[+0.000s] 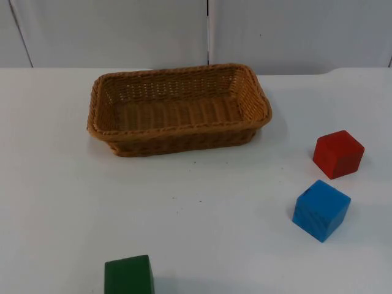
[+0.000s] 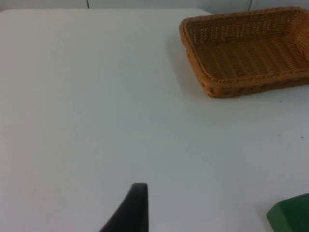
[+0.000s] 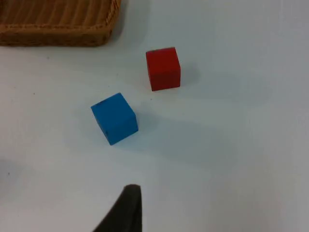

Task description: Pick up one cube with each hand and place exactly two cubes into the same basket, leaving the remaining cube outside.

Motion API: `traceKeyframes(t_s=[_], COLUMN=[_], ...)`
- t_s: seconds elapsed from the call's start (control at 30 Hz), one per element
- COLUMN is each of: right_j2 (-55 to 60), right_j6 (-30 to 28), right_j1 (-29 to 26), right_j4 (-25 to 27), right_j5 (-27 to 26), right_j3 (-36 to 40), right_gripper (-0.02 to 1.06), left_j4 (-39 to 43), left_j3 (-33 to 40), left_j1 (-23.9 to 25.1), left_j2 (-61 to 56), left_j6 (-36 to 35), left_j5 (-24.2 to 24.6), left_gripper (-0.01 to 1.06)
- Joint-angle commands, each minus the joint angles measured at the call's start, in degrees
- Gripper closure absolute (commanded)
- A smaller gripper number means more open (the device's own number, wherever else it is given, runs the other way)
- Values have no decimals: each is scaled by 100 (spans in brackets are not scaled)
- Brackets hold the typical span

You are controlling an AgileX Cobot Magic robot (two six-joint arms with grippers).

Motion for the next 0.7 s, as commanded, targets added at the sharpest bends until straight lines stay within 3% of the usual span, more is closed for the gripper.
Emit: traceKeyframes(t_s=[0.0,0.37,0.67], right_j2=[167,1102,1726], right_j6=[-87,-208,-208], right_j1=[-35,-35,-35], right_j4=[69,69,69], right_j5=[-126,-394,-267], right_j3=[-40,-64,-659], right_gripper=[-1,-1,-1], left_j4=[-154,-395,-395], left_j3=[-49,-57,-57], left_j1=[10,10,10], left_j2=[76,888,1552], left_j6=[-32,-32,80], left_j5=[1,1,-32], left_gripper=[0,0,0])
